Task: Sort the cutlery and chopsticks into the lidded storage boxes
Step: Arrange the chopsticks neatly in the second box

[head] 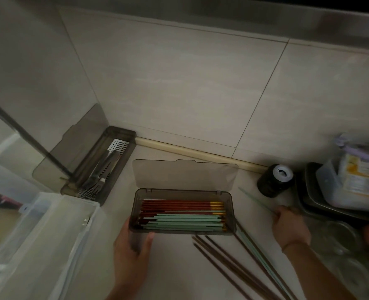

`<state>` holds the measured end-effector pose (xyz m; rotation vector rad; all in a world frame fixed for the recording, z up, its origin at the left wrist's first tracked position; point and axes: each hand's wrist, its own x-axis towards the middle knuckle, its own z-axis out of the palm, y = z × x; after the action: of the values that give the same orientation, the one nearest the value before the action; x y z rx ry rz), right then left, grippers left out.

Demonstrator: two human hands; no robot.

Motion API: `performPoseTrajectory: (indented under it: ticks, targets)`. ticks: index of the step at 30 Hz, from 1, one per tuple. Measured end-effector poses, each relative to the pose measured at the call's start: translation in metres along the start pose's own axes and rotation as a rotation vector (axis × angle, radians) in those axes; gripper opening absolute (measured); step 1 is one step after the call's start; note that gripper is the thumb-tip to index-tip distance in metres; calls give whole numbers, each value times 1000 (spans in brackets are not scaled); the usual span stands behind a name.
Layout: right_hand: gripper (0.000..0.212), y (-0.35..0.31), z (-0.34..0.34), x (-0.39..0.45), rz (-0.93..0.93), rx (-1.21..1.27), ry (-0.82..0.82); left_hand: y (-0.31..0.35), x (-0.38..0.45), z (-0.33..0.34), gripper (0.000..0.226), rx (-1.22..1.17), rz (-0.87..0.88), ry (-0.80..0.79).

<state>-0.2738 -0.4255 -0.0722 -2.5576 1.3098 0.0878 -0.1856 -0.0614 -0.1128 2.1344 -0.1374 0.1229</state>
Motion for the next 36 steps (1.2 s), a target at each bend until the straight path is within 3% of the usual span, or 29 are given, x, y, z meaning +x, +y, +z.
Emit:
performPoseTrajectory:
  ticks: [2, 4, 6, 8, 14, 20, 24, 27, 31, 33, 36]
  targets:
    - [16, -3, -6, -10, -8, 21, 65, 2, 0, -2, 58, -21, 11, 15]
    - [10, -14, -16, -26, -62, 86, 235, 1, 1, -2, 55, -32, -7, 14]
    - [6, -39, -27, -48, -229, 145, 410, 0, 2, -1, 54, -27, -11, 8]
    - [3, -70, -32, -68, -436, 129, 456, 1, 3, 0, 53, -35, -12, 1]
    - [18, -117, -14, -84, -399, 56, 172, 6, 3, -3, 56, -81, 15, -4]
    - [13, -110, -5, -81, -517, 2, 144, 6, 3, -2, 55, -86, -3, 12]
    - [10, -106, -10, -98, -663, 178, 242, 2, 5, 0, 52, -100, -4, 9]
    - [6, -108, 5, -142, -782, 221, 136, -1, 5, 0, 55, -100, 3, 1]
    - [37, -93, 48, -196, -844, 34, -101, 1, 4, -6, 51, -151, 51, -23]
    - [43, -83, 63, -202, -890, 24, -96, 2, 2, -7, 49, -182, 74, -37]
    - [30, -72, 70, -199, -981, 79, -62, -2, -1, -2, 55, -212, -1, -32]
